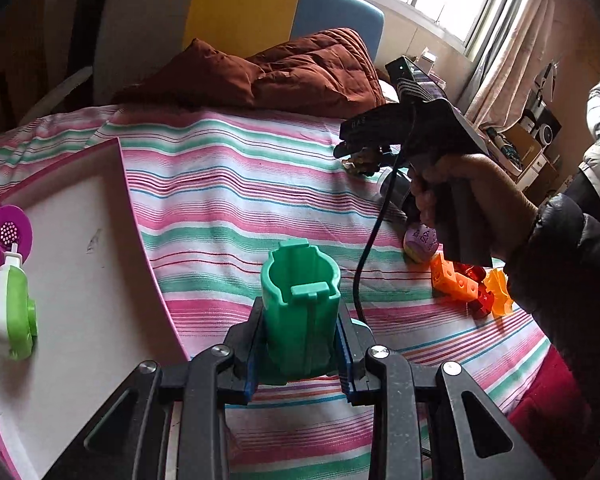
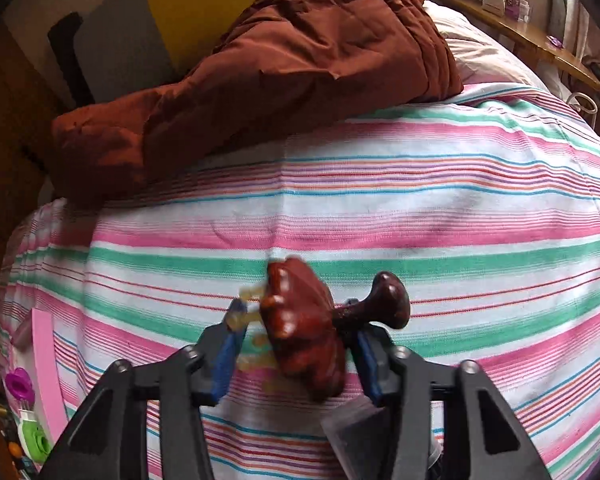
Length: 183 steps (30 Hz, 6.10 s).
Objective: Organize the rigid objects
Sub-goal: 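Grasp the green plastic stand with the left gripper while the right gripper grasps the brown wooden massager, then carry the green stand into the tray and release it with the left gripper, then carry the brown wooden massager into the tray and open the right gripper, then move both tools away from the tray toward the black cylinder and purple egg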
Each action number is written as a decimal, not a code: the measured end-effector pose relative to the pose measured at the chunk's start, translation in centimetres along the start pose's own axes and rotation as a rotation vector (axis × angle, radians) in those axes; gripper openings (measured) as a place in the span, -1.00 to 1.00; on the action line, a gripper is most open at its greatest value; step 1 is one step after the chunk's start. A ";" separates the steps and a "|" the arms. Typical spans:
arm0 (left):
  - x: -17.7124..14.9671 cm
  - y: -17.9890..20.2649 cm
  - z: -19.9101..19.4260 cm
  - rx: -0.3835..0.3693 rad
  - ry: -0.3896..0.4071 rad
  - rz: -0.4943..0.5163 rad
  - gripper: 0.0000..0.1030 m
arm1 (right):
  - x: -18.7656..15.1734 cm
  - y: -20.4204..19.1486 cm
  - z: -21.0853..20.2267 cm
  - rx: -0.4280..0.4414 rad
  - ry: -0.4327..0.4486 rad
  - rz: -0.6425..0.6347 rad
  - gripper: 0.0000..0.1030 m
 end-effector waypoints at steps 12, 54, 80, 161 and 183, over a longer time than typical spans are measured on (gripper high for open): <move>-0.7 -1.7 -3.9 0.066 0.063 -0.042 -0.40 | -8.5 -6.9 -3.8 0.183 0.001 -0.236 -0.14; -6.2 -15.0 -10.3 0.415 0.115 -0.412 -0.40 | -14.5 -10.3 -4.9 0.133 0.051 -0.426 -0.14; -5.9 -14.0 -7.8 0.485 0.110 -0.292 -0.16 | -14.7 -10.4 -5.1 0.125 0.052 -0.431 -0.14; -8.1 -17.4 -13.9 0.541 0.194 -0.385 0.09 | -23.1 -27.4 -8.3 0.372 -0.034 -0.541 -0.09; -7.9 -16.1 -14.8 0.547 0.221 -0.345 0.29 | -22.5 -24.9 -11.7 0.277 0.125 -0.545 -0.09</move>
Point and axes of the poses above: each gripper's, at about its wrist camera, not at the fingertips, and z roughly the way its jaws point, y to its right, x to its top, the point moved 2 cm from there along z, roughly the way its jaws point, and after that the axes turned 3 degrees about -z, right-handed, at the moved point
